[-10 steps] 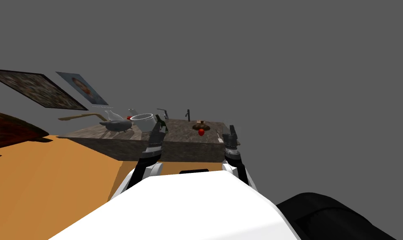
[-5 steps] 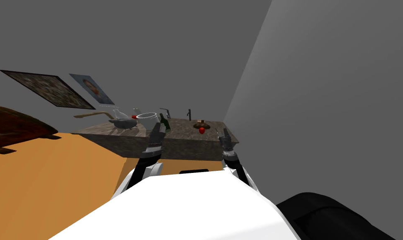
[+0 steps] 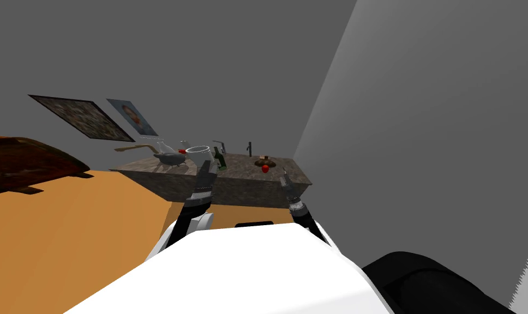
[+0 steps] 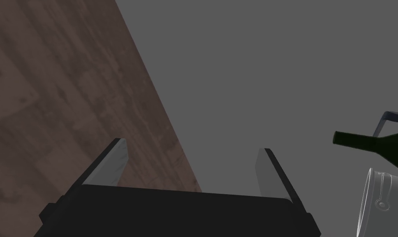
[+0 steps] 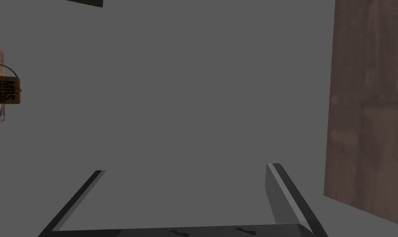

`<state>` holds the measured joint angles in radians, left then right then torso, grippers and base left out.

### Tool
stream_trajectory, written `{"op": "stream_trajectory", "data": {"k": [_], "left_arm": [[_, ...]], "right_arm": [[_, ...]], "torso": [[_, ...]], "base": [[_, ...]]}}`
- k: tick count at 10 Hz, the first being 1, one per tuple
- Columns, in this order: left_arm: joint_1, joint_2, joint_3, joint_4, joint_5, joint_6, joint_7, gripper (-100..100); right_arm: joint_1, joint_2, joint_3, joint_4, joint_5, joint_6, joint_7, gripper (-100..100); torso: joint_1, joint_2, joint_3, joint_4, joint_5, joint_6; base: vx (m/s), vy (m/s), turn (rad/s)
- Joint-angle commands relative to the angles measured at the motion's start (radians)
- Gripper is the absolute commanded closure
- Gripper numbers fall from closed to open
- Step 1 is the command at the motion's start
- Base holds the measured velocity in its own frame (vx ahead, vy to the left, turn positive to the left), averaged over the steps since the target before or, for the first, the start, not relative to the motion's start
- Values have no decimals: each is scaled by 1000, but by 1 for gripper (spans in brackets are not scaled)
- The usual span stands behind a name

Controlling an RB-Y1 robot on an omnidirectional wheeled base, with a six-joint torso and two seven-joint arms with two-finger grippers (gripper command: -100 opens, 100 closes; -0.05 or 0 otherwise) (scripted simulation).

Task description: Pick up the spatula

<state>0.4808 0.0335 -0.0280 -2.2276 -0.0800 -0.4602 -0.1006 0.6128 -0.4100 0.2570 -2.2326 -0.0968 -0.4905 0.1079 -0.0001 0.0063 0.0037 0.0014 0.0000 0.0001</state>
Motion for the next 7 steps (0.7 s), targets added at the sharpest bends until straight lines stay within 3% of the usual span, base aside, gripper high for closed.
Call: {"op": "stream_trajectory", "data": {"k": [1,2,3,4,5,6,7], "left_arm": [[0,0,0,0,0,0,0,0],[0,0,0,0,0,0,0,0],[0,0,0,0,0,0,0,0],[0,0,0,0,0,0,0,0],[0,0,0,0,0,0,0,0],[0,0,0,0,0,0,0,0],[0,0,0,0,0,0,0,0]], "right_arm": [[-10,-42,16,30,-5,10,-3,-100],[3,-78,53,48,-12,37,-5,-100],[3,-101,53,48,-12,37,-5,-100],[16,-141,91,67,-20,65,-7,-100],[16,-162,91,67,-20,65,-7,-100],[29,-197,128,86,-29,93,-9,-100],[29,-222,128,86,-29,93,-9,-100]], "torso": [[0,0,0,0,0,0],[-1,-1,-1,0,0,0],[-1,0,0,0,0,0],[-1,-1,0,0,0,0],[-1,0,0,0,0,0],[0,-1,0,0,0,0],[-1,0,0,0,0,0]], "base": [[-73,-9,17],[-88,-13,49],[-85,-11,23],[-97,-2,60],[-83,0,25],[-88,-4,66],[-76,-3,24]]}}
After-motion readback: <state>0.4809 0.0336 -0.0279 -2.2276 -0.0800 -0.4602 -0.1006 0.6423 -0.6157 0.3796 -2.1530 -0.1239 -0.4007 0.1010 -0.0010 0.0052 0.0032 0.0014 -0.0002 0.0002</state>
